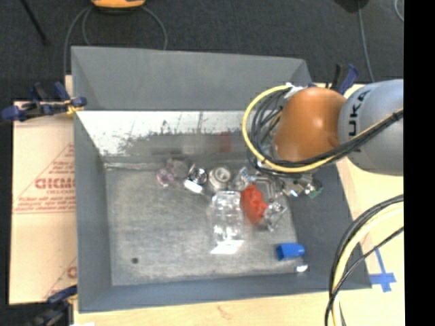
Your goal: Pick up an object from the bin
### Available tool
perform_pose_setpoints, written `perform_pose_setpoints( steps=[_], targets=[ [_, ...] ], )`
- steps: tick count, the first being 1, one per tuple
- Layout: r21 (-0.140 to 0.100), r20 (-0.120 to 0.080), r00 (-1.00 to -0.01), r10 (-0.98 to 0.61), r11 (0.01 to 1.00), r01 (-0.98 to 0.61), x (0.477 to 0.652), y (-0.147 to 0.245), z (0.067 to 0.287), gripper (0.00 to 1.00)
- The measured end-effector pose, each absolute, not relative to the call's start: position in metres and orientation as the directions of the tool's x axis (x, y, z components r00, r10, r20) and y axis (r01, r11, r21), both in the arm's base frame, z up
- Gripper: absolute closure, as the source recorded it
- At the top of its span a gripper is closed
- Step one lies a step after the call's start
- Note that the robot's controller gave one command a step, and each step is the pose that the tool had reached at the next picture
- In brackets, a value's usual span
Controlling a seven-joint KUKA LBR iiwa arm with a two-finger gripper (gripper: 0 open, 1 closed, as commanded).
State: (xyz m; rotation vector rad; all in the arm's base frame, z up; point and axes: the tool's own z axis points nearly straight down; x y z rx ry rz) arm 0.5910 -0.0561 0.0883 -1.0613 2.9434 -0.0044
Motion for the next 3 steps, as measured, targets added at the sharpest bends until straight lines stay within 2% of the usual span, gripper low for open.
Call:
perform_pose_setpoints(
  steps=[1,2,3],
  targets=[
    [-0.009,-0.003,-0.394,-0.919,0.394,-0.919,0.625,-0.078,0.078,0.00],
    [-0.008,-0.009,-0.397,-0.918,0.398,-0.918,0.626,-0.076,0.080,1.00],
    [-0.012,-0.004,-0.434,-0.901,0.434,-0.901,0.614,-0.073,0.241,1.00]
  ],
)
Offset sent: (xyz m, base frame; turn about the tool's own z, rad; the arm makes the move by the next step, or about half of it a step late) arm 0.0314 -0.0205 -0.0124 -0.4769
